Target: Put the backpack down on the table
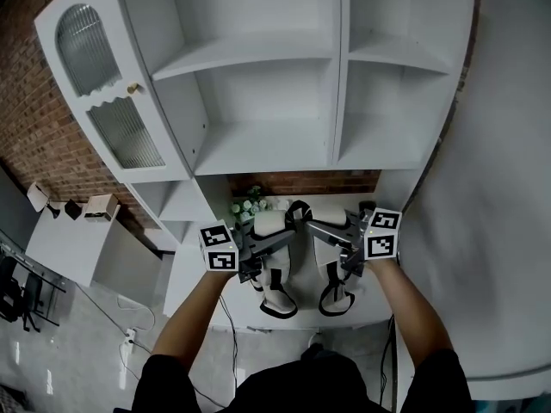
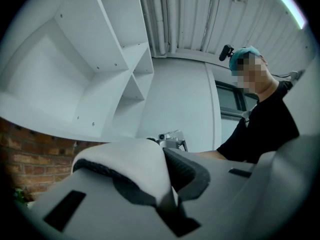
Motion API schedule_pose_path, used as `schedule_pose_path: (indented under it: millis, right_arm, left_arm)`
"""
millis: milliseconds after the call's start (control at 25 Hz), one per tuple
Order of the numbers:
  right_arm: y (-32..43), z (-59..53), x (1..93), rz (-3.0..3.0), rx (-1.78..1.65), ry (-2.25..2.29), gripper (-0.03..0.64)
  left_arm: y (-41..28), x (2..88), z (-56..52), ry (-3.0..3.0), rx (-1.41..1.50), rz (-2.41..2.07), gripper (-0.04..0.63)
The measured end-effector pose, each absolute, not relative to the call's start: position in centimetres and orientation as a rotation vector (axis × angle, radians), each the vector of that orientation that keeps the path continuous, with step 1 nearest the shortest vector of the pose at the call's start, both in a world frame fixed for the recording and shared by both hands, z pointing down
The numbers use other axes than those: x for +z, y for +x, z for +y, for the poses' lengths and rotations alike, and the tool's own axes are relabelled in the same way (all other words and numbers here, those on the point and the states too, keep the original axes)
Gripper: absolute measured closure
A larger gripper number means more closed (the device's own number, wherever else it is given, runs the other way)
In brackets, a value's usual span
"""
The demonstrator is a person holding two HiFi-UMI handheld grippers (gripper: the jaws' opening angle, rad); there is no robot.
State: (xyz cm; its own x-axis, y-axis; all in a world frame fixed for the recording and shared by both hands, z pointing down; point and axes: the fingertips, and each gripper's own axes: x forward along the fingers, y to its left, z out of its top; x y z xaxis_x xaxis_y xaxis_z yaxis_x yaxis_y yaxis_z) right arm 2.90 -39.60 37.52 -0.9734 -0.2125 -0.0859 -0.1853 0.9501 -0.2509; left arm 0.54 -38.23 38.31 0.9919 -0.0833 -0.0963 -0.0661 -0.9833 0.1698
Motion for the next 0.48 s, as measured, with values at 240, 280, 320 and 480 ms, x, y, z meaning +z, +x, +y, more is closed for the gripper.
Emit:
schedule_pose_path:
  millis: [240,280,320,480]
  right_arm:
    - [2.2,-38.4,41.8,2.974,-0.486,-0.35,0.571]
    - [2.2,-38.3,42.3,2.976,-0.5,-0.355,0.571]
    - [2.1,-38.2,42.9,2.978,-0.519,-0.355,0.569]
    - [1.6,-37.8,45.2,2.967,-0.634,-0.306,0.569]
  left_arm:
    - [0.0,42.4,-36.9,2.899,-0.18,-0.09,0.545]
    - [0.1,43.0,-36.9,2.892,-0.169,-0.085,0.545]
    - [0.2,43.6,-36.9,2.884,-0.156,-0.084,0.545]
    - [0.4,45.9,-36.9,2.87,-0.091,-0.1,0.545]
